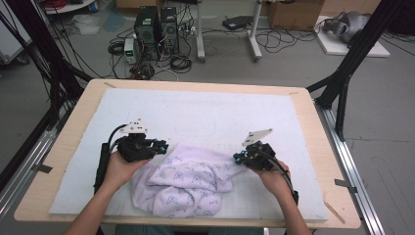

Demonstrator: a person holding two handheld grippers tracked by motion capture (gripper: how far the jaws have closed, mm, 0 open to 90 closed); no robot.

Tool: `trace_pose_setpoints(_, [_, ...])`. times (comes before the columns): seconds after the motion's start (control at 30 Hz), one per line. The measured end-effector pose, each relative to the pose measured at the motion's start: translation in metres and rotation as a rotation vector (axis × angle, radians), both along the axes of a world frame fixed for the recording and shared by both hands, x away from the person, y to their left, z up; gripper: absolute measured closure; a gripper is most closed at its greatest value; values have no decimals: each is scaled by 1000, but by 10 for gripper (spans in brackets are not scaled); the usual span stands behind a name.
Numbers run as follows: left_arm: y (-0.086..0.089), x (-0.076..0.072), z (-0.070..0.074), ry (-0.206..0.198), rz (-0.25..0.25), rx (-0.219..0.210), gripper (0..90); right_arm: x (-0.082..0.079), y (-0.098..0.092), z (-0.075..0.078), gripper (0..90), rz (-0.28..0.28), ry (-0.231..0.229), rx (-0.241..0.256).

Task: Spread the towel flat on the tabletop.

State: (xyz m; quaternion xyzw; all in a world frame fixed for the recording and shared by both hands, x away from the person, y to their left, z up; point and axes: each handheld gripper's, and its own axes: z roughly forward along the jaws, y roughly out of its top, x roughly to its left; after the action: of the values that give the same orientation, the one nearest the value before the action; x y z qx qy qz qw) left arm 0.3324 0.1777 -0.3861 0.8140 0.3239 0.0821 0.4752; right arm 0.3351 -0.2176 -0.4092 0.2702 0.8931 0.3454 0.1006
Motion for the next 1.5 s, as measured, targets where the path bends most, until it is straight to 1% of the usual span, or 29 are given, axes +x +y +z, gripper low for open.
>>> trace_pose_setpoints(0.07, [-3,4,1,-2,1,3,767,0,-6,5,886,-13,-12,8])
trace_pose_setpoints(0.13, [-8,10,1,2,-1,25,774,0,-16,14,886,-35,-33,24])
trace_pose_setpoints(0.17, [-11,12,0,4,0,32,775,-1,-24,17,886,-47,-27,26])
trace_pose_setpoints(0.2, [-13,14,-1,7,-5,37,775,-1,-24,17,886,-47,-27,26])
trace_pose_setpoints(0.23, [-16,18,-3,13,-7,43,775,-1,-25,15,886,-48,-21,15])
trace_pose_setpoints(0.27, [-19,20,-5,21,-10,45,774,0,-27,4,885,-42,21,-12])
trace_pose_setpoints(0.4, [-31,32,-17,62,-38,95,763,-2,-25,-11,868,-30,64,-22])
trace_pose_setpoints(0.43, [-34,35,-21,76,-44,106,751,-3,-24,-14,820,-24,73,-17])
trace_pose_setpoints(0.5, [-39,40,-28,101,-47,102,712,-4,-24,-19,681,-35,88,-19])
trace_pose_setpoints(0.53, [-40,41,-29,105,-48,103,678,-5,-25,-22,618,-46,91,-2])
trace_pose_setpoints(0.6, [-44,43,-33,111,-65,107,647,-5,-29,-23,587,-53,115,25])
trace_pose_setpoints(0.67, [-48,46,-37,127,-75,113,633,-6,-31,-22,587,-55,116,27])
trace_pose_setpoints(0.73, [-51,48,-42,150,-69,144,629,-8,-31,-24,618,-50,105,14])
trace_pose_setpoints(0.77, [-53,49,-46,182,-76,159,643,-9,-30,-24,662,-53,93,4])
trace_pose_setpoints(0.8, [-53,50,-48,199,-100,177,698,-11,-28,-25,714,-53,61,-14])
trace_pose_setpoints(0.87, [-55,46,-47,183,-112,189,820,-9,-27,-25,869,-31,67,-4])
trace_pose_setpoints(0.93, [-56,41,-42,142,-121,220,865,-8,-25,-24,880,-10,67,-20])
trace_pose_setpoints(0.97, [-55,40,-40,133,-110,221,867,-6,-23,-21,882,-2,76,-33])
trace_pose_setpoints(1.0, [-53,38,-38,122,-102,218,869,-4,-20,-18,882,1,65,-21])
trace_pose_setpoints(1.13, [-40,34,-20,69,-52,142,871,2,-14,-9,881,14,49,5])
trace_pose_setpoints(1.17, [-33,33,-12,41,-23,116,871,7,-11,-1,881,18,41,33])
trace_pose_setpoints(1.2, [-33,33,-12,41,-23,116,871,7,-11,-1,881,18,41,33])
trace_pose_setpoints(1.23, [-30,33,-8,19,0,116,871,10,-9,3,881,24,41,42])
trace_pose_setpoints(1.27, [-27,33,-4,-4,28,106,872,16,-4,11,882,30,23,42])
trace_pose_setpoints(1.3, [-23,34,-1,-19,55,85,872,16,-4,11,882,30,23,42])
trace_pose_setpoints(1.4, [-16,40,9,-87,154,87,871,32,1,22,886,28,1,49])
trace_pose_setpoints(1.43, [-15,45,15,-111,188,94,873,53,4,34,888,13,-24,42])
trace_pose_setpoints(1.47, [-15,50,20,-124,205,98,873,53,4,34,888,13,-24,42])
trace_pose_setpoints(1.5, [-16,60,30,-146,243,96,873,61,5,41,888,2,-40,42])
